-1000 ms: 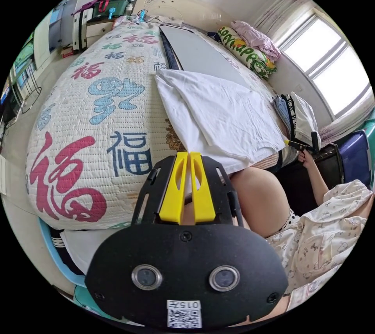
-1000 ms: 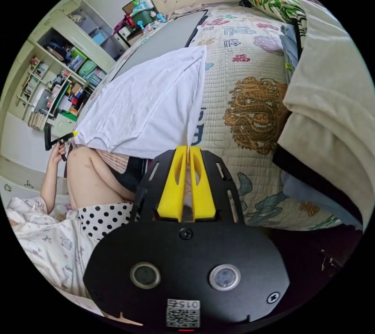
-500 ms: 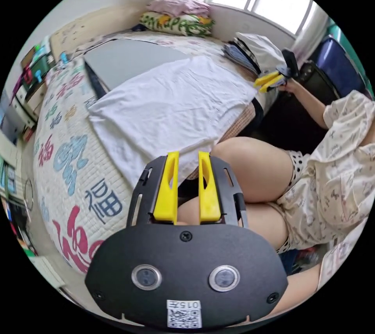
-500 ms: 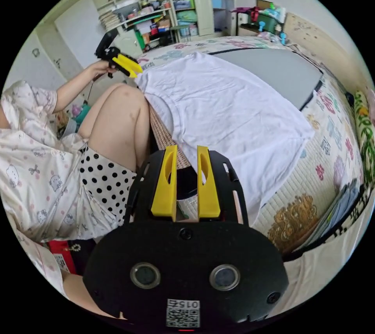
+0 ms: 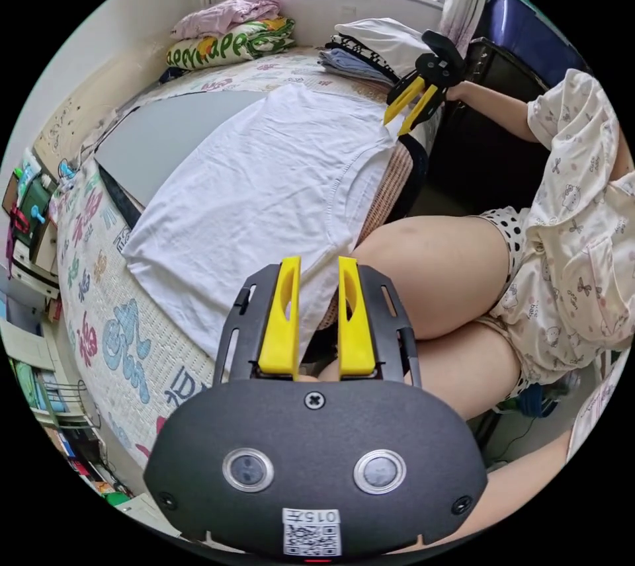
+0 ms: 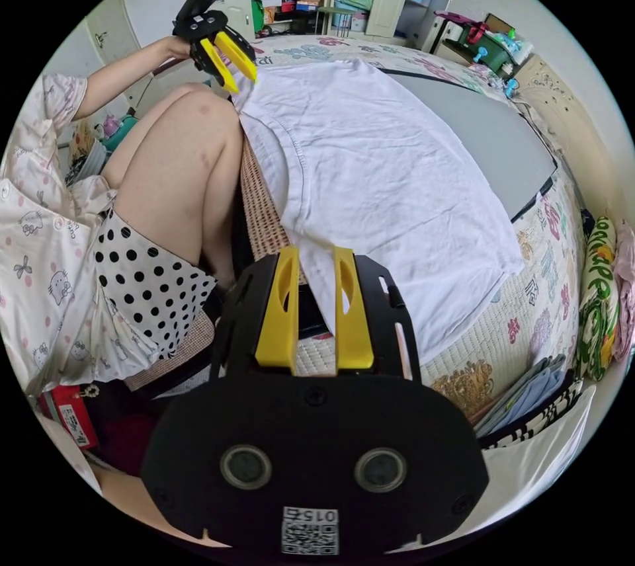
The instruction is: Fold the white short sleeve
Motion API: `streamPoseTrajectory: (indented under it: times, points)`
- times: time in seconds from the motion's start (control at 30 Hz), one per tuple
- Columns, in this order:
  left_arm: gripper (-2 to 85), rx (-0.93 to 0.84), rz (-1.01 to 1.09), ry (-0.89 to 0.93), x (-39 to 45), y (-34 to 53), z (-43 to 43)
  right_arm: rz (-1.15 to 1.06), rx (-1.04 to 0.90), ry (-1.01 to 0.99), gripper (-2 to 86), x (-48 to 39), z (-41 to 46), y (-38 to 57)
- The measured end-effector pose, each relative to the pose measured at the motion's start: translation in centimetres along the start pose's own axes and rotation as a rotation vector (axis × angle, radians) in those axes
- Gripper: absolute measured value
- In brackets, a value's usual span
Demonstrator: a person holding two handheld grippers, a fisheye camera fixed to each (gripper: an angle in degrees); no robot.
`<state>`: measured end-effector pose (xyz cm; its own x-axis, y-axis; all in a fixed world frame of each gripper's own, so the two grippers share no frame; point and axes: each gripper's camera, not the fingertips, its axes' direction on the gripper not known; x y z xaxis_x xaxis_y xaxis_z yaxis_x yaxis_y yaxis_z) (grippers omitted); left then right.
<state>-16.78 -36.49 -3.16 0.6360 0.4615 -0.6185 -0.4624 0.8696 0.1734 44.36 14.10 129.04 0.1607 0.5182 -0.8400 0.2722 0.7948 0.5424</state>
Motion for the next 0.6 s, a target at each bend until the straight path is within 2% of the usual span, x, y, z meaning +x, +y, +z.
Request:
streamPoseTrajectory:
  times: [0.2,0.33,0.43,0.6]
  points:
    - [8.1,-0.097,0.06,0.046,-1.0,-3.3,4.4,-0.028,-0.03,0.029,8.0,-0.5,1.7,1.0]
    - [6.8,-0.044,0.073,0.03,-1.6,-2.8,4.6,-0.039,0.017,0.055,8.4,-1.2,0.3,1.6]
    - [6.0,-0.029,0.081,0.036,-1.9,-2.4,4.8,-0.054,-0.022,0.04,7.7,-1.1,1.7,2.1]
    - [3.7,-0.047,0.042,0.136,-4.4,-2.1,5.5,-0.032,-0.039,0.017,7.9,-1.4,2.4,3.1]
